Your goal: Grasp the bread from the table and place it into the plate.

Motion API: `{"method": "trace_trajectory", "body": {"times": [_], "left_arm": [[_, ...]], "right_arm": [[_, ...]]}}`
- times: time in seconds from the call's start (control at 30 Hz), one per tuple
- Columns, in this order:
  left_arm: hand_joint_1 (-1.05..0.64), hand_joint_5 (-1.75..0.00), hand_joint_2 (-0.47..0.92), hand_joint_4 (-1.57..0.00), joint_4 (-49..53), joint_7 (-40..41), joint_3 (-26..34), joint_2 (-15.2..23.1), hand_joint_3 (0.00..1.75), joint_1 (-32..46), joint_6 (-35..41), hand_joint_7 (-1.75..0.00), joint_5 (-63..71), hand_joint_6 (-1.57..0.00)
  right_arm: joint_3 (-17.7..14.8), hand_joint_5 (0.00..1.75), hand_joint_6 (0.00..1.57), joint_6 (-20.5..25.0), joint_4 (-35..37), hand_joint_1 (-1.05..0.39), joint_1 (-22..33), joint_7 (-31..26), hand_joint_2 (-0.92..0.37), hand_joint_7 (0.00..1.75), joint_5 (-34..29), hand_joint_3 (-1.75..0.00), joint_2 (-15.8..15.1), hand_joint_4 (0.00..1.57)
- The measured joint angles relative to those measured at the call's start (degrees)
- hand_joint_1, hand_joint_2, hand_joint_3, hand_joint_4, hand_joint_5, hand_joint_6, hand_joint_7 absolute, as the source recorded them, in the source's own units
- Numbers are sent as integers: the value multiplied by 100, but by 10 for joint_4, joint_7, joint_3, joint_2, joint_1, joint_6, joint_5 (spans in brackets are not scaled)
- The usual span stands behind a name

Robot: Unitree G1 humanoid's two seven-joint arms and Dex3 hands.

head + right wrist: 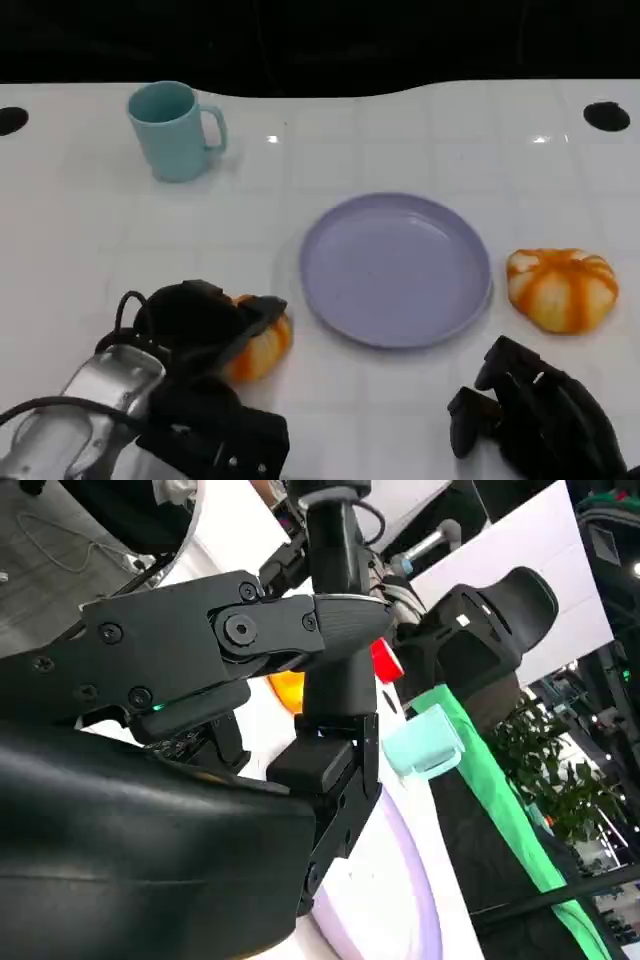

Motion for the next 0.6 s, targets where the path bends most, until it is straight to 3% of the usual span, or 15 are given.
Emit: {"method": "trace_trajectory", "body": {"times": [0.03,0.07,0.13,0.17,0.27,0.33,0.43,0.6], "left_arm": [[-43,-58,92,-57,17,16,-4,-2,9,-6,-1,-3,-6,-49],[-36,-87,89,-75,31,32,-7,-4,24,-11,-4,-10,-10,-84],[-31,-116,77,-92,64,79,-12,-6,51,-23,-21,-13,-20,-120],[-31,-137,72,-89,84,106,-13,-7,65,-29,-32,-25,-25,-124],[-30,-170,62,-84,131,196,-20,-6,98,-39,-66,-121,-32,-89],[-29,-174,59,-85,156,252,-25,-7,110,-40,-86,-157,-34,-75],[-28,-174,56,-85,186,306,-30,-7,119,-44,-108,-172,-40,-70],[-27,-175,55,-84,220,360,-33,-7,132,-49,-134,-175,-53,-67]], "right_arm": [[0,169,72,0,0,-55,0,0,-92,140,0,-23,0,79],[0,169,71,0,-1,-56,0,0,-92,140,0,-23,0,79],[0,168,71,0,-1,-56,0,0,-92,140,0,-22,0,78],[0,168,71,0,-1,-56,0,0,-92,140,0,-22,0,78],[0,168,71,0,-1,-56,1,1,-92,140,0,-22,0,78],[0,168,70,1,-1,-56,1,1,-92,140,0,-22,0,78],[-1,168,70,1,0,-56,1,1,-92,139,1,-21,0,78],[-3,167,70,-1,12,-56,-1,10,-92,139,2,-22,-1,78]]}}
